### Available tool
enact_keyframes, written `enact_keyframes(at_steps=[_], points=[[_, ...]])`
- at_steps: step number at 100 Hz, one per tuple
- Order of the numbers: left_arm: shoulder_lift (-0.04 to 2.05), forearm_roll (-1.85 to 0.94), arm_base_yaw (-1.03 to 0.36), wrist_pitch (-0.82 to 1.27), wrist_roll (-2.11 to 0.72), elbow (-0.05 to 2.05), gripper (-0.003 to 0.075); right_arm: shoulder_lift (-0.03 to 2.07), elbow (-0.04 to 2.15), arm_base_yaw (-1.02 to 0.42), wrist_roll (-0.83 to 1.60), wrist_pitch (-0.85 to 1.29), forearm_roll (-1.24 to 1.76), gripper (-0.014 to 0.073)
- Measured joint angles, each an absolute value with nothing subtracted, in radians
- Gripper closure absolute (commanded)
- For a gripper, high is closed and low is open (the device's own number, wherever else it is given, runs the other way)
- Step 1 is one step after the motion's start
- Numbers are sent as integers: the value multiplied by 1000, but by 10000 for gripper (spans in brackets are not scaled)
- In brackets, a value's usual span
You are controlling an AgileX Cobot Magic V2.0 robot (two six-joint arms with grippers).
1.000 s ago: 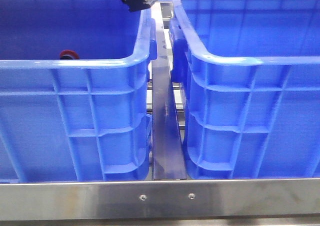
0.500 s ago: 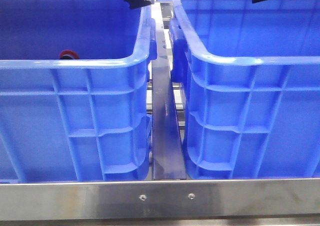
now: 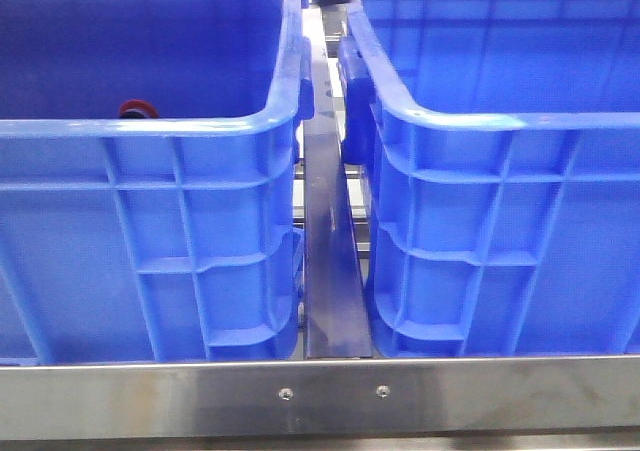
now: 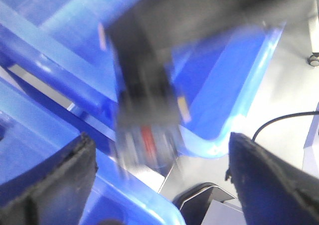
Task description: Pick red and yellow buttons and place in box
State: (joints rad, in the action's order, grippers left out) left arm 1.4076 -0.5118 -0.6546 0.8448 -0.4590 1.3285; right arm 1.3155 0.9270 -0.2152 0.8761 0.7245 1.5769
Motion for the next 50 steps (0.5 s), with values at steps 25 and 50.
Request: enact_keyframes(at_steps=[25,50], points=[[1408,-510,-655,847,-459,1328,191,1316,965,-55,1104,641,1577,483],[1408,-510,-655,847,-459,1328,194,1349,965,-31,1364,382,1581,483]])
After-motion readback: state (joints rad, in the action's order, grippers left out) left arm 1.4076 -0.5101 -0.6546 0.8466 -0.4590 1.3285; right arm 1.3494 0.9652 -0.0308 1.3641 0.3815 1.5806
